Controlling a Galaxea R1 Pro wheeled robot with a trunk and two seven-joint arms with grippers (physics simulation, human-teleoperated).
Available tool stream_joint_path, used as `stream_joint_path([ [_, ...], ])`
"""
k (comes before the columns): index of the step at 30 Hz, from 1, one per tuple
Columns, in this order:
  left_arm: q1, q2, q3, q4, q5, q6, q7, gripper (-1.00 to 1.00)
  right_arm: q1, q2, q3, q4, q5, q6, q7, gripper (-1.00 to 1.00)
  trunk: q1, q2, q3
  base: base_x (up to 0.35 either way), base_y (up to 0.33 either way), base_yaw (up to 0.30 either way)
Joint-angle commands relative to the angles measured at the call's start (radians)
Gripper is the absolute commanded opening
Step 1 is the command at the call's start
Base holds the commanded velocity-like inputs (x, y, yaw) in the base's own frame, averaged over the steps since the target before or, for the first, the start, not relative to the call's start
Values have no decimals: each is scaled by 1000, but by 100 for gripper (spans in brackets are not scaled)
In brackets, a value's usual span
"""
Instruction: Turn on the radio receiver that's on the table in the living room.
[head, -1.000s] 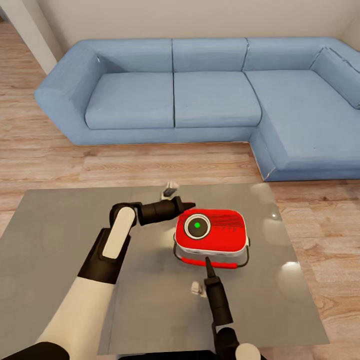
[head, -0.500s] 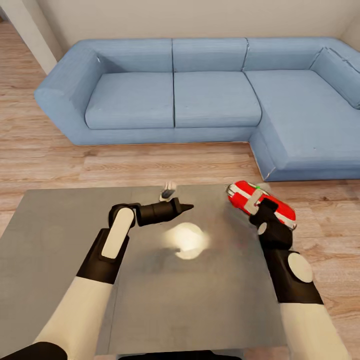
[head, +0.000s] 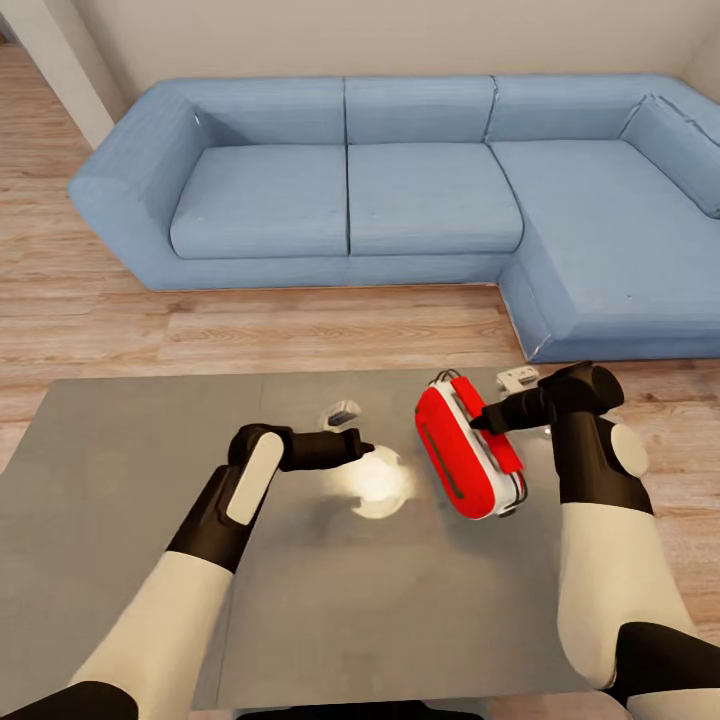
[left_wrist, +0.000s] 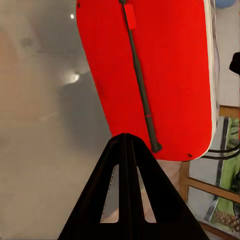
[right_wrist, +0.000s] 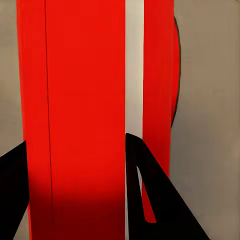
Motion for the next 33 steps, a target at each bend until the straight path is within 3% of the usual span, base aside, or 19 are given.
stream_joint_path([
  [1,0,1,0,-2,-3,1,-1,-100,0,0,-1,0,-1,1,1,-100,0,0,0,0,0,0],
  [22,0,13,4,7,-9,3,-1,-100,0,3,2,-4,32,1,-31,-100,0,0,0,0,0,0],
  [33,0,16,5,11,-5,4,-2,-100,0,6,1,11,27,1,-62,-100,0,0,0,0,0,0],
])
